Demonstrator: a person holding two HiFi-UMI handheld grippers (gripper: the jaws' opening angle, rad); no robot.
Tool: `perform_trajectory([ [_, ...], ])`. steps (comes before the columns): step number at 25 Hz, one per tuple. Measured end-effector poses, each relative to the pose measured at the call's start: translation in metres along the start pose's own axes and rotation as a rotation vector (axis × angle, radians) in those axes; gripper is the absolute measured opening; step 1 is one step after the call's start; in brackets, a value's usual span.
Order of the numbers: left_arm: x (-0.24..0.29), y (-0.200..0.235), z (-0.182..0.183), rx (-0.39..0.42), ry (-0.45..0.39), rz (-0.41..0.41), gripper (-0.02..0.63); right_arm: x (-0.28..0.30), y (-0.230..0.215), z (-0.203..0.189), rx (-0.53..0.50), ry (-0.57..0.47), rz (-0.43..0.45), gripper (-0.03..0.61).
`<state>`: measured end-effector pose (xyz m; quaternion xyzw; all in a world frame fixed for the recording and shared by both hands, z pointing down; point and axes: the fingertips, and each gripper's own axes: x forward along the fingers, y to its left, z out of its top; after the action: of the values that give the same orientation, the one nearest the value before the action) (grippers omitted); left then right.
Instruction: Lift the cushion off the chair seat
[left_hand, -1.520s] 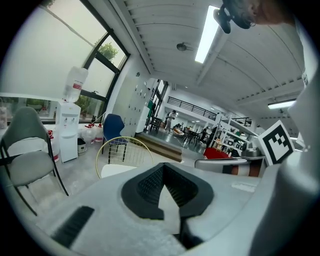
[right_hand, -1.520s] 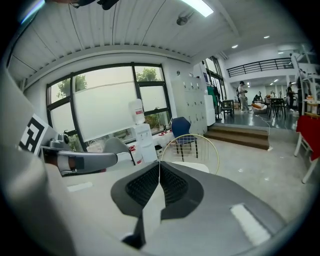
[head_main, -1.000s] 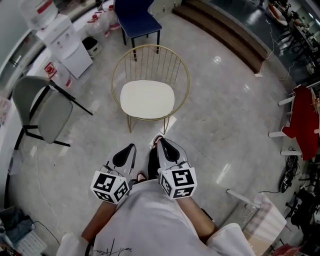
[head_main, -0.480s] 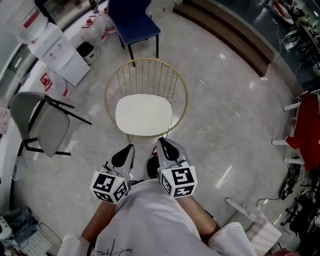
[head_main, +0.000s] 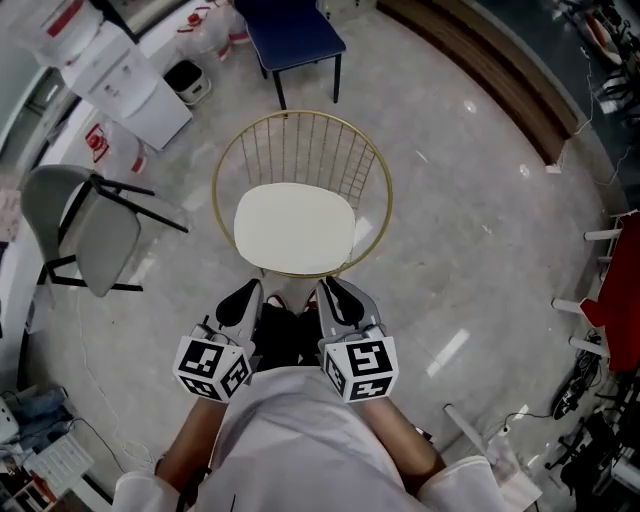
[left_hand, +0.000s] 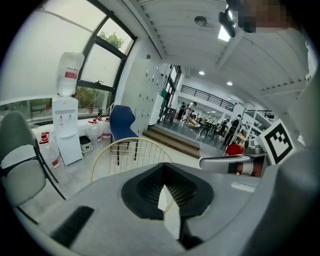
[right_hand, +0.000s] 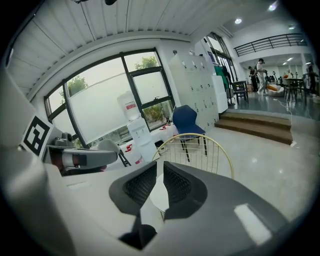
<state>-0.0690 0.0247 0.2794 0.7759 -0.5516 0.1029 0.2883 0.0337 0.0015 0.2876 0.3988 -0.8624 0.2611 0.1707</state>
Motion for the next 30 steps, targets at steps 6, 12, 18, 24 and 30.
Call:
perform_trajectory([
  [6,0.017,0.028,-0.021,-0.050,0.054,0.026,0.000,0.023,-0.007,-0.025,0.014,0.074,0.003,0.051],
  [12,0.043,0.040,-0.038,-0.081,0.115,-0.003,0.000,0.044,-0.030,-0.044,0.032,0.133,-0.027,0.060],
  [18,0.072,0.024,-0.059,-0.086,0.172,-0.025,0.000,0.036,-0.075,-0.064,0.045,0.181,-0.088,0.066],
  [24,0.097,0.069,-0.076,-0.129,0.216,0.000,0.000,0.069,-0.091,-0.088,0.130,0.222,-0.118,0.083],
  [30,0.107,0.116,-0.102,-0.144,0.265,0.040,0.000,0.095,-0.104,-0.121,0.169,0.260,-0.154,0.107],
])
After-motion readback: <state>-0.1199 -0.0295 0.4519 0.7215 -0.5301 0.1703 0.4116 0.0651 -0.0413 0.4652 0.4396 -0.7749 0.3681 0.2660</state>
